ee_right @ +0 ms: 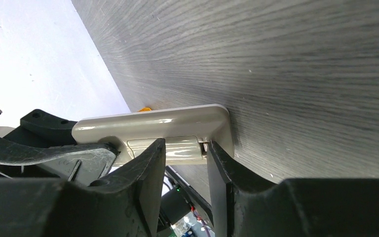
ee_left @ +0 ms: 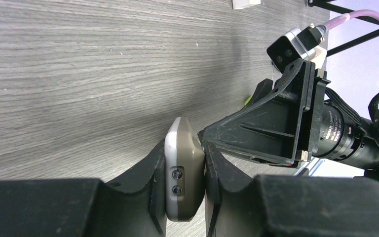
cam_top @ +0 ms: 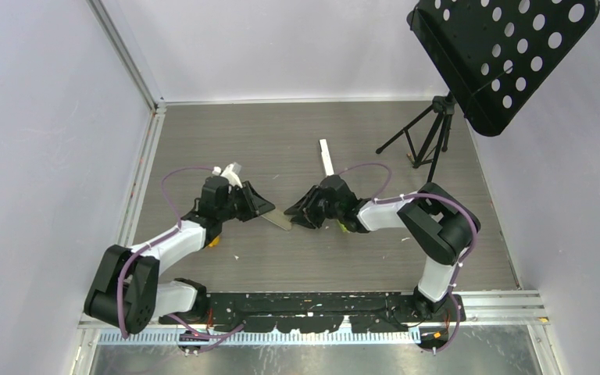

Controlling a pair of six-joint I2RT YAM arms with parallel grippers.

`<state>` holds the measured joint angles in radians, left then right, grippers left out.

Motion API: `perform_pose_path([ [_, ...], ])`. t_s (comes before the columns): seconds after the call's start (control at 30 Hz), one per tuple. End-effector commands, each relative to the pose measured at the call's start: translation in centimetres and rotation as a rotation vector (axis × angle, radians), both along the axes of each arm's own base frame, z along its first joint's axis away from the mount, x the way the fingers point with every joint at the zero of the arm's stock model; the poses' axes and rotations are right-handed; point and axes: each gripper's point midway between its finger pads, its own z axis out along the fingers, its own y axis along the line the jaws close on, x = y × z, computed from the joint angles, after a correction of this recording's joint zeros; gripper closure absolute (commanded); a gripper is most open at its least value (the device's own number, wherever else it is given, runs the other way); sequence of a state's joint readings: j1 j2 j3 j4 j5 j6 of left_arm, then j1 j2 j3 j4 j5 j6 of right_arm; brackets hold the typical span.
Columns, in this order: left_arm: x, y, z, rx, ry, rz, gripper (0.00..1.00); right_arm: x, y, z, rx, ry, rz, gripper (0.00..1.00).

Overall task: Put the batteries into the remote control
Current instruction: Remove the battery cover from the remote control.

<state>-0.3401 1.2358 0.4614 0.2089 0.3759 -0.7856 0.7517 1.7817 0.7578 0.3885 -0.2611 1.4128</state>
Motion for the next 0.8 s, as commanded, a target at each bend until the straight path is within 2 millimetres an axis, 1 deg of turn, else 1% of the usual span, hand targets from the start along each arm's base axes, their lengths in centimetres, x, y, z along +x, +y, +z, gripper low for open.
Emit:
perform_pose_path([
  [0.0,-0.7,-0.3,-1.0,0.001,0.033,-0.033,1.00,0.1,0.9,-0.6,-0.011,0.003,0.020,0.56],
  [0.2,-2.1,-1.6,-1.7,-0.029,0.086,-0.108,1.00,0.2,1.7,-0.1,0.063,-0.005,0.025,0.52],
  [0.37,-3.4,-2.0,-3.1,-0.020,0.136,-0.130,1.00,0.5,2.5,1.7,0.152,-0.076,0.036,0.52],
  [0.57,-3.7,-1.9,-3.3,-0.003,0.136,-0.124,1.00,0.8,3.2,3.2,0.239,-0.146,0.047,0.53],
  [0.73,-3.7,-1.7,-3.3,0.016,0.135,-0.121,1.00,1.0,3.7,5.0,0.320,-0.223,0.064,0.55],
  [0.77,-3.7,-1.5,-3.3,0.027,0.136,-0.115,1.00,1.0,3.7,5.0,0.321,-0.225,0.064,0.55],
])
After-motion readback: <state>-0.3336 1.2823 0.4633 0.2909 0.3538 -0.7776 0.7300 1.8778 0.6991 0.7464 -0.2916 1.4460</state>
